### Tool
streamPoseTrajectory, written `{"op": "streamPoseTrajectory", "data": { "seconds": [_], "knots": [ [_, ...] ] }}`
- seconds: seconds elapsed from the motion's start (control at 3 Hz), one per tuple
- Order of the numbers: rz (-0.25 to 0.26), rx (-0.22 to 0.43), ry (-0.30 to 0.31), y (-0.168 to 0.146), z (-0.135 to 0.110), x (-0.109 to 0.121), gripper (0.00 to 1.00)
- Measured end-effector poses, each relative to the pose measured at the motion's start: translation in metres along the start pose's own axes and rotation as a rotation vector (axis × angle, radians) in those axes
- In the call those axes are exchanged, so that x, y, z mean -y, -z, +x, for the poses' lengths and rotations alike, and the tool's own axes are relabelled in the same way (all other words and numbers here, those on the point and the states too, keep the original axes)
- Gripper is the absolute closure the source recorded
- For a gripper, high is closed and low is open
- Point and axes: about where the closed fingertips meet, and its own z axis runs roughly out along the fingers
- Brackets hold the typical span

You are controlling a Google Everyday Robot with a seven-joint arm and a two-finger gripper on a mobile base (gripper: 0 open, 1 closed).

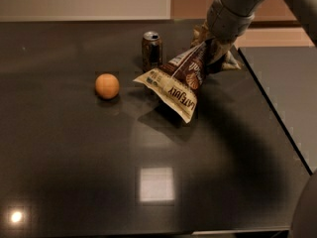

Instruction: Move brown chip bag near orange can

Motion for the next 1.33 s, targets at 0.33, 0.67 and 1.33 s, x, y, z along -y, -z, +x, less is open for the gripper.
{"op": "streamPoseTrajectory", "data": {
  "seconds": [0.33, 0.67, 1.33],
  "knots": [
    [0.000, 0.008, 0.015, -0.018, -0.004, 0.005, 0.59],
    [0.006, 0.003, 0.027, -0.029, -0.007, 0.010, 0.36],
    [0.004, 0.006, 0.028, -0.034, -0.008, 0.011, 0.00]
  ]
}}
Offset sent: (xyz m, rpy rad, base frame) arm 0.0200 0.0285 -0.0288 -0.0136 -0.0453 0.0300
